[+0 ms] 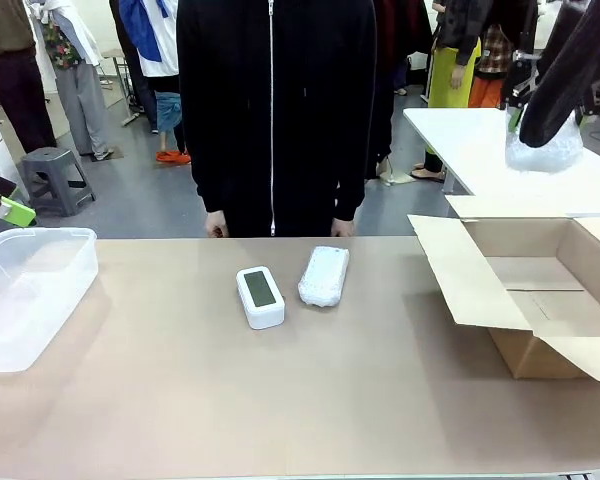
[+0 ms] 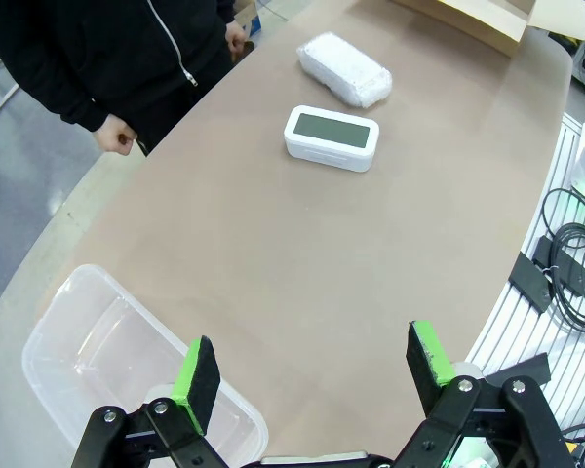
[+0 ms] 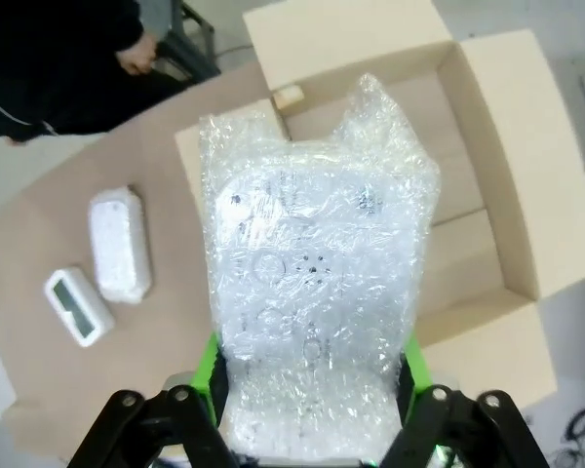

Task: Separate and place wrapped and unwrapped clocks.
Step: If the picked Digital clock is wrapped, place it in the Package Box ; if not, place it in the Organizing box.

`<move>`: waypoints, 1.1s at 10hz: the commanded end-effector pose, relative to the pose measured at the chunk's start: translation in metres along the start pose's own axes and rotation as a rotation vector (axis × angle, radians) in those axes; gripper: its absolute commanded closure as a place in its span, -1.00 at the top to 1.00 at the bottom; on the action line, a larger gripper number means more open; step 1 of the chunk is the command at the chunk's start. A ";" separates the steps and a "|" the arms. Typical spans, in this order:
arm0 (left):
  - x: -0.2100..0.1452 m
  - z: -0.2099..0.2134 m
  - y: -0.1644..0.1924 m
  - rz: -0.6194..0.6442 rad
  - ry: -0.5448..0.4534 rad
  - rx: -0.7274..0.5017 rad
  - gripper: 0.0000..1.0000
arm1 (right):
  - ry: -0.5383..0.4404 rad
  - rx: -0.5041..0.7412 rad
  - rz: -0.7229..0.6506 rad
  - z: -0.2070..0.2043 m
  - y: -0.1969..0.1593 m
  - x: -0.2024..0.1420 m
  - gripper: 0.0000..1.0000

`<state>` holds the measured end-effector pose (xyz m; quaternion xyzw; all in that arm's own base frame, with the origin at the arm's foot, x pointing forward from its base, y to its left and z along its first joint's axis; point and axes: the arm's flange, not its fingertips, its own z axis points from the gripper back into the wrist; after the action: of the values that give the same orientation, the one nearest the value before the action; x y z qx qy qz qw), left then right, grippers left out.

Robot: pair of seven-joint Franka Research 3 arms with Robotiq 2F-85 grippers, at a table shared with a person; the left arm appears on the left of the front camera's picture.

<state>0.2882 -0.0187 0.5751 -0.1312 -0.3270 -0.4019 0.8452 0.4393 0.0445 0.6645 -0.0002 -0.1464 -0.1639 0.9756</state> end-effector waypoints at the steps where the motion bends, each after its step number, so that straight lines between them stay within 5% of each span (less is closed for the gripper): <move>1: -0.001 -0.001 0.000 -0.002 -0.011 -0.010 1.00 | -0.017 0.009 -0.015 0.011 0.005 -0.002 0.59; 3: -0.001 -0.001 0.000 -0.002 -0.011 -0.010 1.00 | -0.018 0.006 0.007 0.010 0.004 -0.002 0.59; 4: -0.001 -0.001 0.000 -0.002 -0.011 -0.010 1.00 | 0.058 -0.045 0.022 -0.002 -0.004 0.024 0.59; 7: -0.001 -0.001 0.000 -0.002 -0.011 -0.010 1.00 | 0.190 -0.098 0.233 -0.081 -0.039 0.083 0.59; 11: -0.001 -0.001 0.000 -0.002 -0.011 -0.010 1.00 | 0.293 -0.020 0.333 -0.177 -0.072 0.091 0.59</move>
<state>0.2881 -0.0186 0.5752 -0.1311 -0.3272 -0.4018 0.8452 0.5532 -0.0559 0.5221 -0.0332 0.0037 -0.0196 0.9992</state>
